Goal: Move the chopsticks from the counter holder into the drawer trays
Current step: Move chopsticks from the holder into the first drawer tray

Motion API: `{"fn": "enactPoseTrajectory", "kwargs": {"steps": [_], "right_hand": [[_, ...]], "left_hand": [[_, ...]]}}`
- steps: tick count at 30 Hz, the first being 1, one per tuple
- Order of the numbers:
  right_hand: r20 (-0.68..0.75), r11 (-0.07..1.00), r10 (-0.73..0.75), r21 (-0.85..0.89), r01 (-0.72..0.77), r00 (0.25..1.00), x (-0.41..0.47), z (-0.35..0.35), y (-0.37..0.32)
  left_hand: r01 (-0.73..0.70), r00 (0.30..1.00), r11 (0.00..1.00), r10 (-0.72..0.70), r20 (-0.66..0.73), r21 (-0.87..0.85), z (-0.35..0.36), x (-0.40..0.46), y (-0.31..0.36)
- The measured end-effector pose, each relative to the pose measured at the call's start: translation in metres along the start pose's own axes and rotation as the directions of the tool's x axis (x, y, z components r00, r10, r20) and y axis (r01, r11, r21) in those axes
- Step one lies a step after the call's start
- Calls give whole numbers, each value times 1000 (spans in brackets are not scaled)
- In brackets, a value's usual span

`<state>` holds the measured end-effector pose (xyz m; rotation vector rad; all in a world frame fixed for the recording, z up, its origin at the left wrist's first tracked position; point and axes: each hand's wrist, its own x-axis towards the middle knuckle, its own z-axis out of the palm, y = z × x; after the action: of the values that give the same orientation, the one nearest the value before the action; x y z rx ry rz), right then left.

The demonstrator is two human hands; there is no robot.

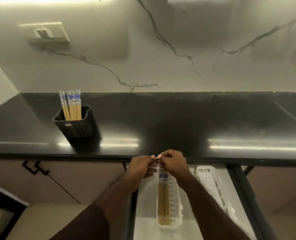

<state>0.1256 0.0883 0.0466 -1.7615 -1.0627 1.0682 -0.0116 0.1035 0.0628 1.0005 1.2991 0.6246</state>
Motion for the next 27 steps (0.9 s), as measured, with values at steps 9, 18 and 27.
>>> {"fn": "enactPoseTrajectory", "kwargs": {"steps": [9,18,27], "right_hand": [[35,973,-226,-30,227,974,5,97,-122],[-63,971,-239,-44,237,969,35,235,-194],[-127,971,-222,-120,207,967,87,322,-241]], "left_hand": [[-230,966,973,227,-124,-13,-130,-14,76],[-238,971,966,232,-66,-104,-291,30,99],[-258,964,948,241,-109,-185,-393,81,113]]}}
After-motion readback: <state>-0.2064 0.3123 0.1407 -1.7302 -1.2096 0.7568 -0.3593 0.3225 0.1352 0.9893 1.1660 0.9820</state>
